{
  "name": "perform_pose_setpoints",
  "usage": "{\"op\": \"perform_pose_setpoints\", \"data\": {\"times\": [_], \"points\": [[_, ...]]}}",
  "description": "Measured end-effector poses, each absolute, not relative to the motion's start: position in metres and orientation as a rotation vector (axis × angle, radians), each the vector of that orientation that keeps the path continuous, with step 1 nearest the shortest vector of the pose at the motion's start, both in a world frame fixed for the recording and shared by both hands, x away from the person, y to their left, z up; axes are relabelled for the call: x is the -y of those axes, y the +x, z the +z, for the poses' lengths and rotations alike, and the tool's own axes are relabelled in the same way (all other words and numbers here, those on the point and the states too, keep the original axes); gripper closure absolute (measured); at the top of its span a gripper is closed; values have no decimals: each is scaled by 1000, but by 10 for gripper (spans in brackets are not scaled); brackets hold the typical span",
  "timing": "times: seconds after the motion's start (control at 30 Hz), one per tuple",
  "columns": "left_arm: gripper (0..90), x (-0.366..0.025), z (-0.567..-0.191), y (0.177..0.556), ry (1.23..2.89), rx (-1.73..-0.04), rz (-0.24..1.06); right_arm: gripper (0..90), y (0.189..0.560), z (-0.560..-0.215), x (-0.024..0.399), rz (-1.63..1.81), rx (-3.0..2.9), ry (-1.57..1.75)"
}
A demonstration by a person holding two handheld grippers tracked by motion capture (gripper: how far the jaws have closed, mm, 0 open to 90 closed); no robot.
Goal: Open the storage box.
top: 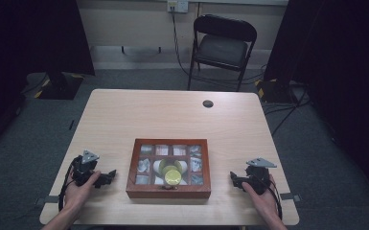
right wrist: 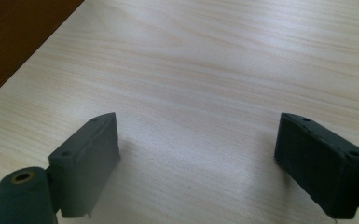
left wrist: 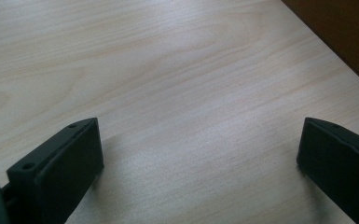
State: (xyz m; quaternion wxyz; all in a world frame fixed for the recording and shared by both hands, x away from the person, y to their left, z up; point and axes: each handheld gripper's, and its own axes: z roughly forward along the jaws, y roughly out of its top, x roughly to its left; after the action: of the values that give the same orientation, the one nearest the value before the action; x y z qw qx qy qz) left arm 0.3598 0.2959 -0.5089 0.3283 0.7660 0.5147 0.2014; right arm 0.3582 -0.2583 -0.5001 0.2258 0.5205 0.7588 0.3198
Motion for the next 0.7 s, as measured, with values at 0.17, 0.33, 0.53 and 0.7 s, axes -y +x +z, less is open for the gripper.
{"op": "perform_pose_setpoints", "data": {"times": [0.17, 0.33, 0.53, 0.7], "points": [[0, -296, -509, 360, 2006, -1348, 527, 146, 357, -499, 258, 895, -2124, 1416], [0, -296, -509, 360, 2005, -1347, 527, 161, 356, -492, 257, 932, -2153, 1380], [0, -296, -509, 360, 2005, -1344, 526, 187, 352, -477, 257, 1030, -2148, 1346], [0, -296, -509, 360, 2005, -1345, 526, 214, 351, -468, 252, 1098, -2162, 1353]]}}
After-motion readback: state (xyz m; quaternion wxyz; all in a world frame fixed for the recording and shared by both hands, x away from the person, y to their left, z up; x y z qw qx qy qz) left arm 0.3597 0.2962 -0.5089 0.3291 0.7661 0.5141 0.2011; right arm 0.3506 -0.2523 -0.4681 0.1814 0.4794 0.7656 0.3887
